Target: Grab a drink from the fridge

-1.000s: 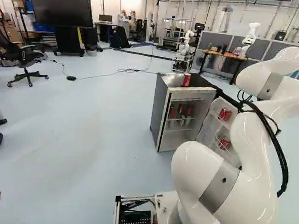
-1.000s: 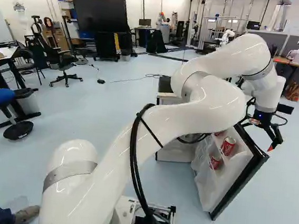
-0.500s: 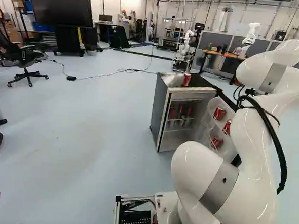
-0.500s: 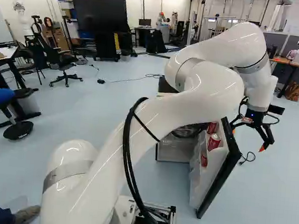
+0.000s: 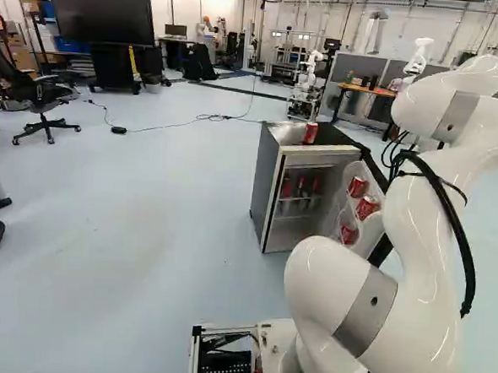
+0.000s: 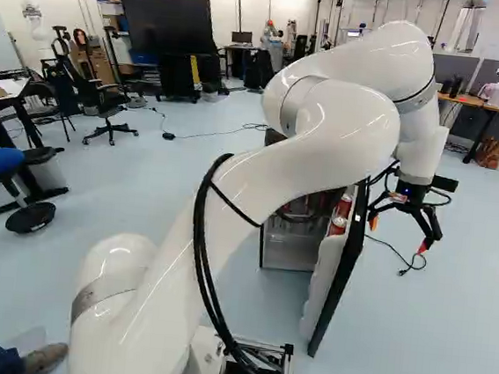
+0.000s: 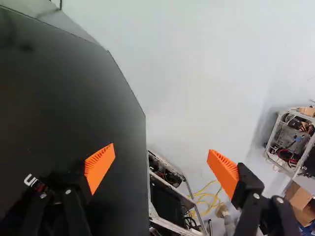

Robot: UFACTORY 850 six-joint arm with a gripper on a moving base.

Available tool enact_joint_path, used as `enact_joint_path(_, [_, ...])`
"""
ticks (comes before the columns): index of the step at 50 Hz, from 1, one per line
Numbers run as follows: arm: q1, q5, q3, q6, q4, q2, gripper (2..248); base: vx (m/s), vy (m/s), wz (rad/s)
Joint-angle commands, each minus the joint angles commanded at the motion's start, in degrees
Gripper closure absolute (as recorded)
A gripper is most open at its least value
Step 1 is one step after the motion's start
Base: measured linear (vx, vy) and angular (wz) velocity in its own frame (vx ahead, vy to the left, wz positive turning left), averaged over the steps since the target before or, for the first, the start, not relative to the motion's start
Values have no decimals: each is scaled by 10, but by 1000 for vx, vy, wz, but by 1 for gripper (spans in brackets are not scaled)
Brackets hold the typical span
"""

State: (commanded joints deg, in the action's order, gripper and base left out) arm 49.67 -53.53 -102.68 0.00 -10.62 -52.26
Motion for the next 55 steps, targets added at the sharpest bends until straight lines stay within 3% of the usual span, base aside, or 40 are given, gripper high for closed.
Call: enact_joint_path(55, [-67,18,147,0,0,81,3,0,0,0])
